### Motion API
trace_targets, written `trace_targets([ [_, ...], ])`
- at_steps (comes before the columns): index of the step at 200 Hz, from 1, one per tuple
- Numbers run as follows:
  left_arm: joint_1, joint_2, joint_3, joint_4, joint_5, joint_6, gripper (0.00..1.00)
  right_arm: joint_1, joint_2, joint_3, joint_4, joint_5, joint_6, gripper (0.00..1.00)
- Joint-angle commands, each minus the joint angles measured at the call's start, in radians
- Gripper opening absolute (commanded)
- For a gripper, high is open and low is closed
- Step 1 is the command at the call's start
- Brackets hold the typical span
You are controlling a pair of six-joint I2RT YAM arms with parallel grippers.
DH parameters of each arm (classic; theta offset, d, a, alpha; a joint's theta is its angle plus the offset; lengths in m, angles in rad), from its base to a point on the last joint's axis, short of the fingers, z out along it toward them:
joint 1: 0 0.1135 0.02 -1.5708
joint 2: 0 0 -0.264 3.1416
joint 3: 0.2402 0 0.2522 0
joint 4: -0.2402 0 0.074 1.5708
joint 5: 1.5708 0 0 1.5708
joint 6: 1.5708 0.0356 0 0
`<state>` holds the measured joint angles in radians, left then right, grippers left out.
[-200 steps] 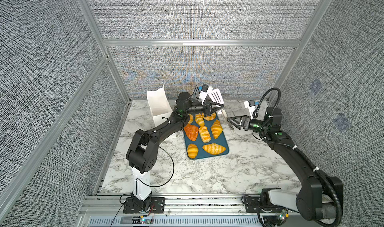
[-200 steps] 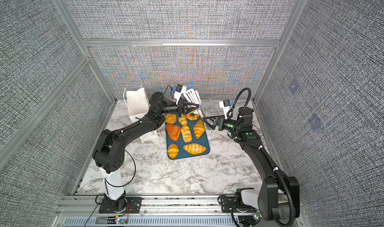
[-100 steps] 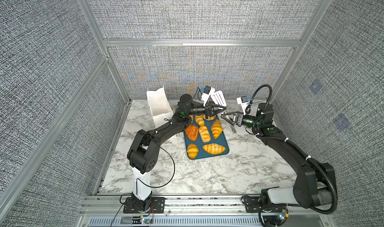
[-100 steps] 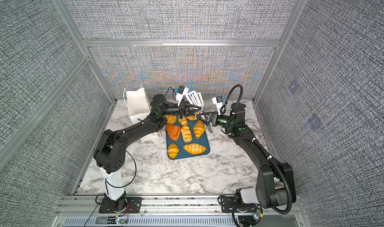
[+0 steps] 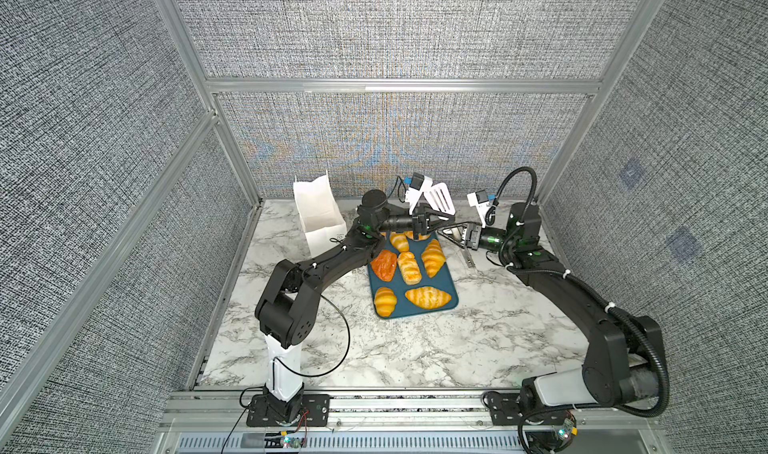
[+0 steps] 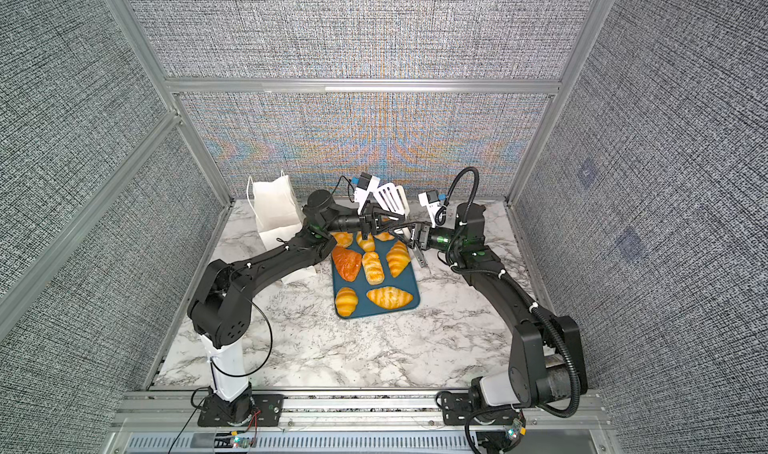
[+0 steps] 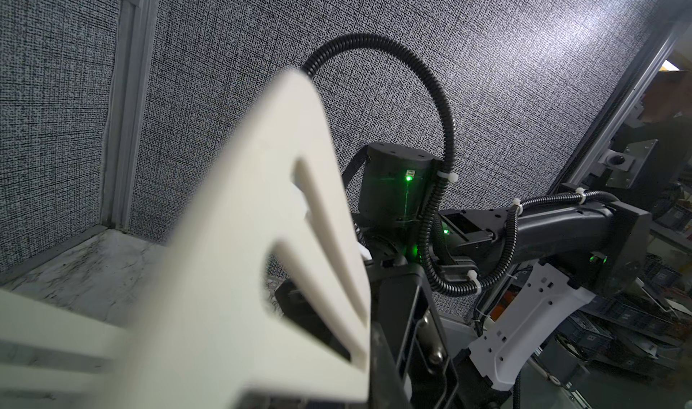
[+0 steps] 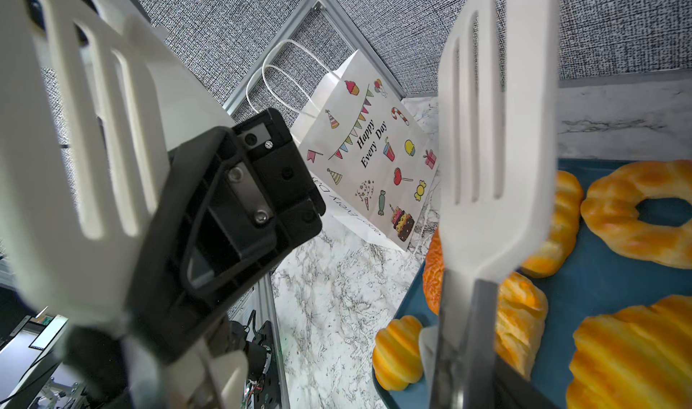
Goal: Place the fake bread into the paper bag
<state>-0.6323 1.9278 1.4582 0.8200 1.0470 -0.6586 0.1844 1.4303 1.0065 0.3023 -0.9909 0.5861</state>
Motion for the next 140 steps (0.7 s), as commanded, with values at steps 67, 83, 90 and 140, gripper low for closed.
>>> trace_targets([
  [67,0.0,0.004,0.008,0.088,0.019,-0.014,0.08,0.001,-0.015,0.006,-0.033,0.011,-0.021,0.69],
  [83,0.0,0.006,0.011,0.101,0.017,-0.026,0.09,0.002,-0.018,0.006,-0.049,0.011,-0.03,0.68],
  [90,0.0,0.007,0.01,0.105,0.016,-0.03,0.1,0.001,-0.022,0.006,-0.056,0.012,-0.036,0.67],
  [140,0.014,-0.006,-0.044,0.188,-0.011,-0.089,0.48,-0.009,-0.041,0.015,-0.137,0.026,-0.084,0.61],
])
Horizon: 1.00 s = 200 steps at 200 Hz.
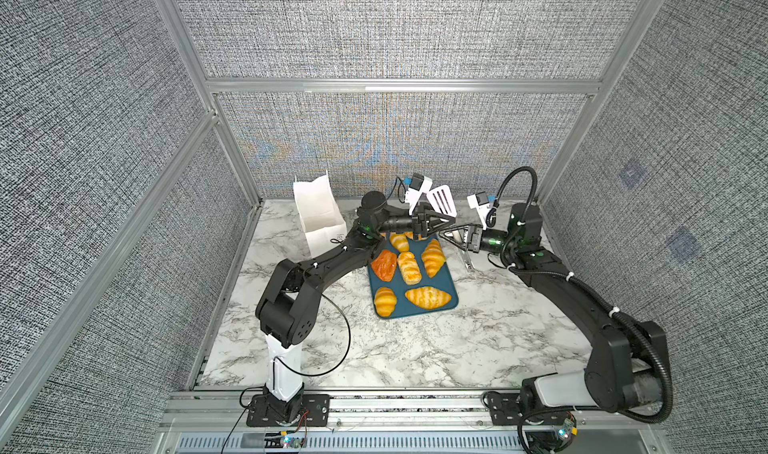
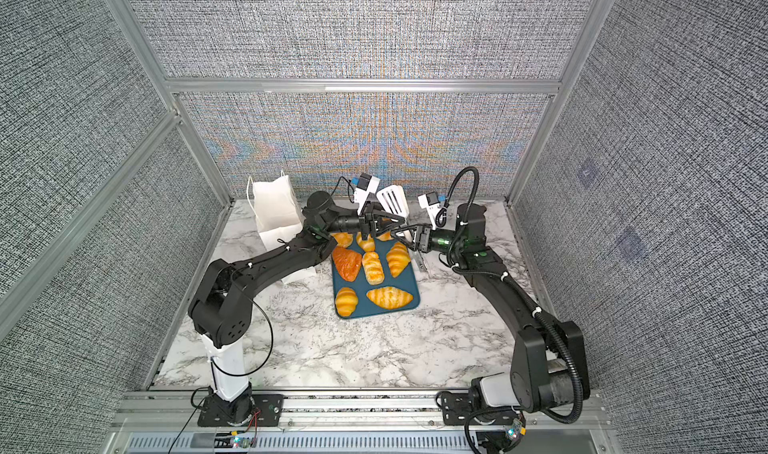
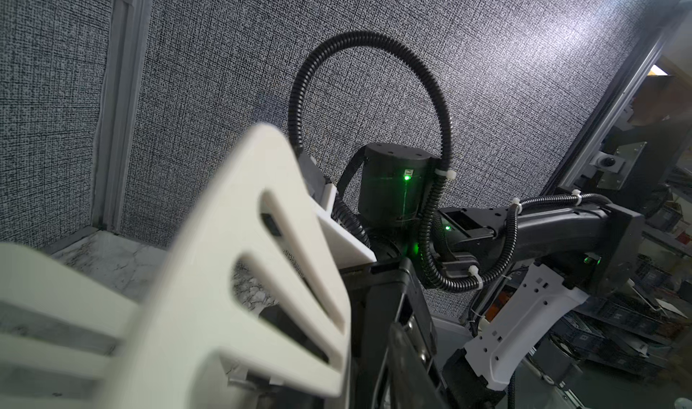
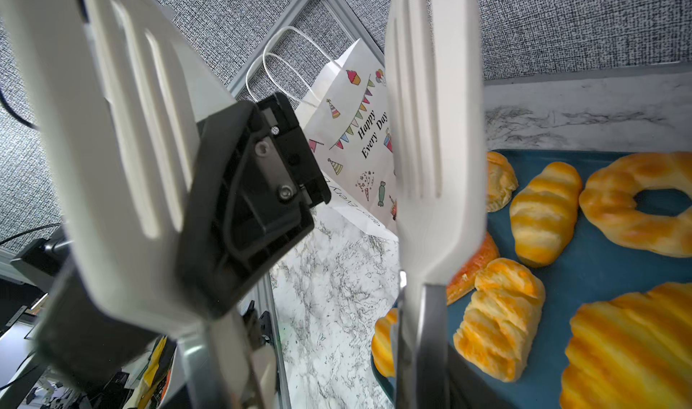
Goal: Place the fake bread into the paper bag
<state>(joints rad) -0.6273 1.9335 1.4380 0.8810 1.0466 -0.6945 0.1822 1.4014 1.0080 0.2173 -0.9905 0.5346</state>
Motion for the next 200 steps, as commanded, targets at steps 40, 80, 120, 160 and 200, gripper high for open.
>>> trace_targets([
  [40,0.031,-0.03,-0.057,0.109,-0.038,-0.063,0.61,-0.05,-0.047,0.023,-0.178,0.066,-0.1,0.61],
  [80,0.048,-0.075,-0.083,-0.141,-0.122,0.076,0.68,-0.093,-0.07,0.063,-0.416,0.189,-0.244,0.61],
  [120,0.05,-0.099,-0.063,-0.403,-0.217,0.217,0.7,-0.096,-0.055,0.108,-0.645,0.456,-0.383,0.62],
  [160,0.05,-0.109,-0.041,-0.603,-0.289,0.329,0.72,-0.083,-0.027,0.122,-0.775,0.666,-0.456,0.65],
  [200,0.051,-0.132,-0.039,-0.772,-0.402,0.416,0.72,-0.018,0.009,0.145,-0.865,0.892,-0.504,0.68],
])
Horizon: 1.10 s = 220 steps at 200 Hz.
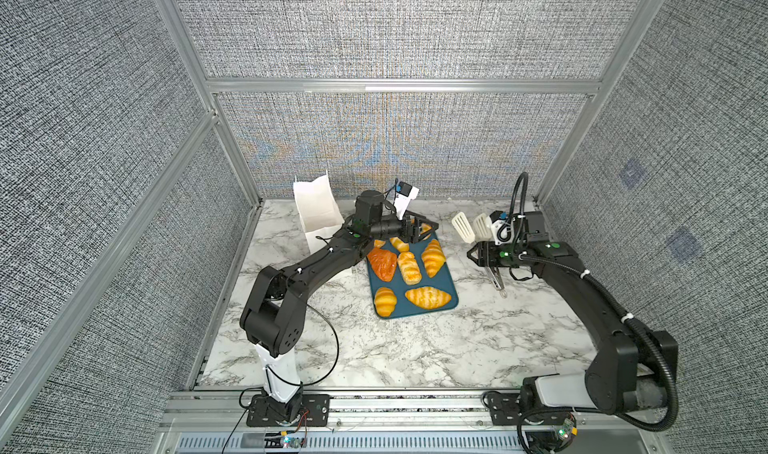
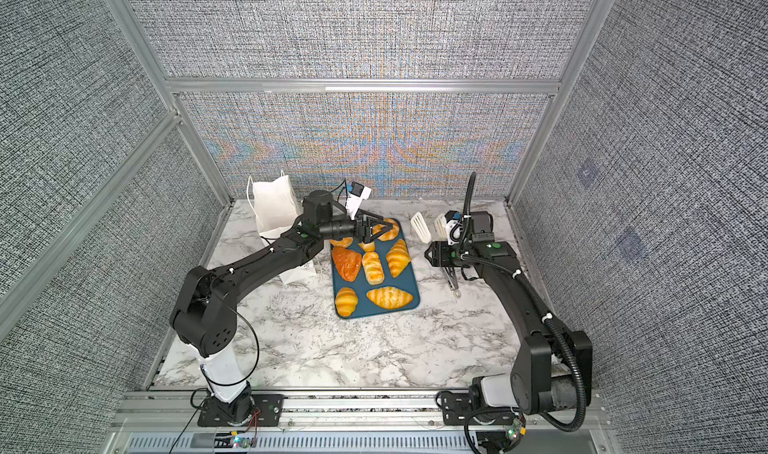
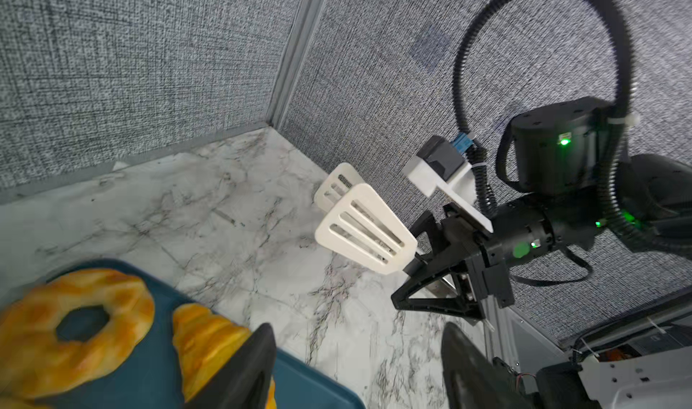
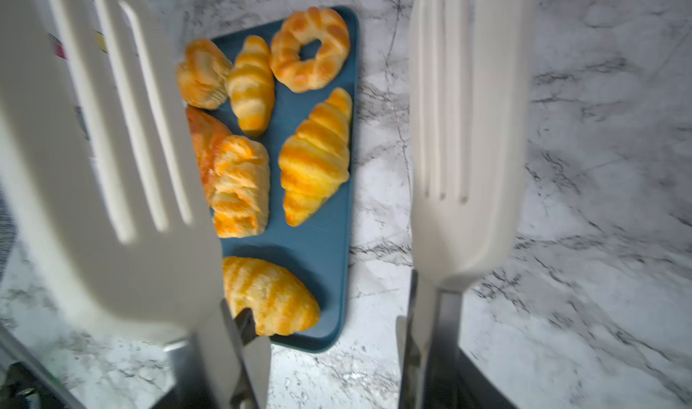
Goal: Place the fake bread into the paper bag
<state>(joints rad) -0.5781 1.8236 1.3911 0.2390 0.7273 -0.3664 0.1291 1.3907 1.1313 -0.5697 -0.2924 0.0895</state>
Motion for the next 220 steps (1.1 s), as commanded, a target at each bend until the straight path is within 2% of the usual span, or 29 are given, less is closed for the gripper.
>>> trace_targets([
  [1,0.002,-0.022,0.007,-0.134,-0.086,0.089,0.72,0.038,0.021,0.024,-0.081,0.198,-0.06,0.68],
  [25,-0.002,-0.042,0.005,-0.231,-0.155,0.135,0.72,0.094,0.076,0.069,-0.156,0.317,-0.086,0.69],
  [54,-0.014,-0.086,-0.014,-0.307,-0.241,0.184,0.73,0.146,0.152,0.118,-0.224,0.401,-0.093,0.7],
  [97,-0.032,-0.139,-0.027,-0.365,-0.352,0.218,0.74,0.194,0.165,0.142,-0.268,0.393,-0.138,0.7],
  [128,-0.04,-0.173,-0.046,-0.384,-0.418,0.21,0.75,0.243,0.145,0.115,-0.302,0.393,-0.264,0.7],
  [154,-0.04,-0.201,-0.039,-0.411,-0.442,0.189,0.75,0.293,0.14,0.079,-0.304,0.449,-0.349,0.71],
  [220,-0.04,-0.253,0.127,-0.656,-0.534,0.108,0.76,0.394,0.128,0.108,-0.43,0.51,-0.403,0.7],
])
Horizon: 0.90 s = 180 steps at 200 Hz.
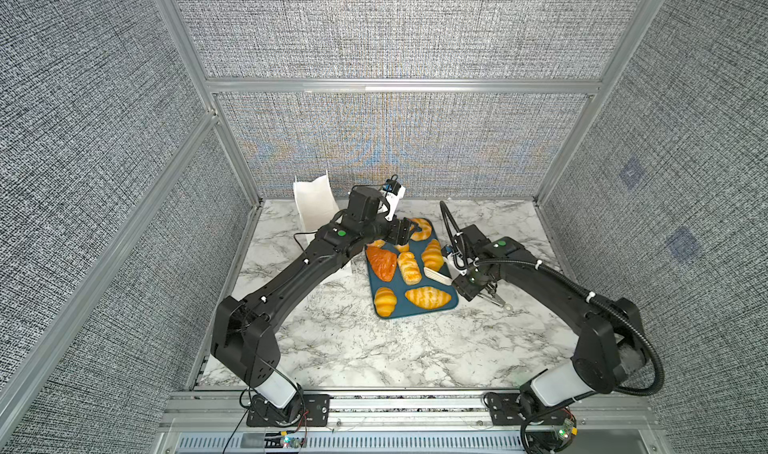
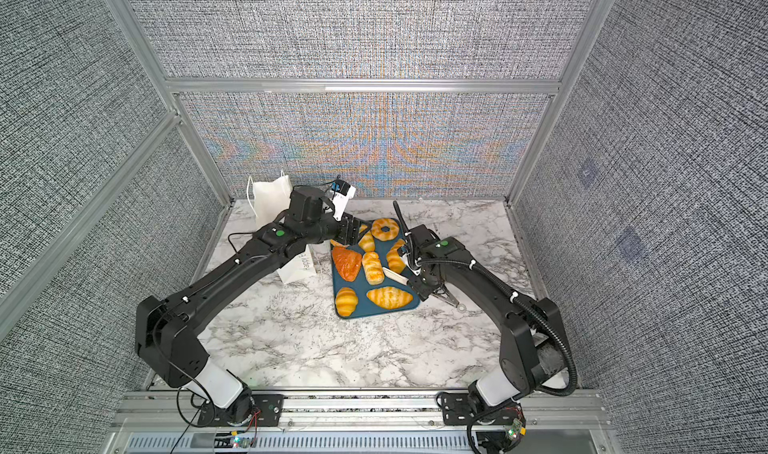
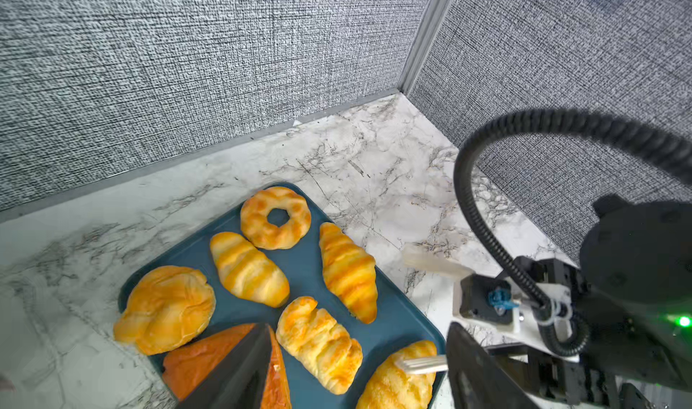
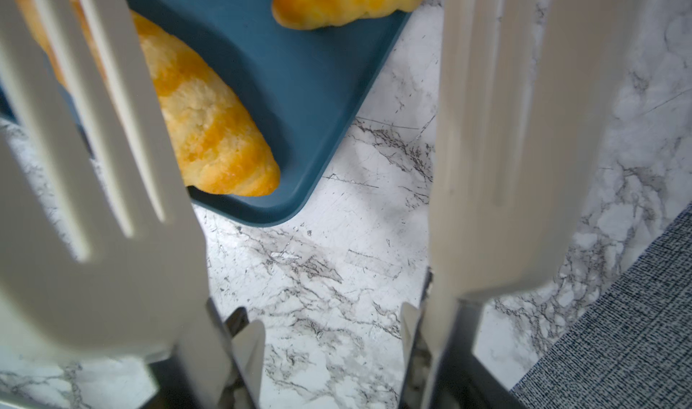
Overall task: Place the fake bread into the paper bag
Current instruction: 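Lower the tongs toward the croissants with the right while the left moves to bag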
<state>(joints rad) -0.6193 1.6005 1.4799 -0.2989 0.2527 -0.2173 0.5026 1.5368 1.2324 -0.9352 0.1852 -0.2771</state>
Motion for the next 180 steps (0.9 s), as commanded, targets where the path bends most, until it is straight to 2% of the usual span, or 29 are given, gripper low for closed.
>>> trace_targets([
  [1,0.001,-0.031,0.038,-0.121,-0.06,-0.042,0.76,0.02,-0.021,0.006,-0.066,0.032,-0.038,0.7],
  [45,0.001,-0.139,0.01,-0.201,-0.139,-0.126,0.77,0.061,-0.049,-0.061,-0.088,0.069,-0.082,0.71],
  [107,0.001,-0.313,-0.042,-0.306,-0.292,-0.163,0.83,0.118,-0.037,-0.087,-0.059,0.139,-0.113,0.71],
  [180,0.015,-0.44,-0.064,-0.409,-0.434,-0.162,0.93,0.123,0.03,-0.068,-0.065,0.093,-0.13,0.7],
])
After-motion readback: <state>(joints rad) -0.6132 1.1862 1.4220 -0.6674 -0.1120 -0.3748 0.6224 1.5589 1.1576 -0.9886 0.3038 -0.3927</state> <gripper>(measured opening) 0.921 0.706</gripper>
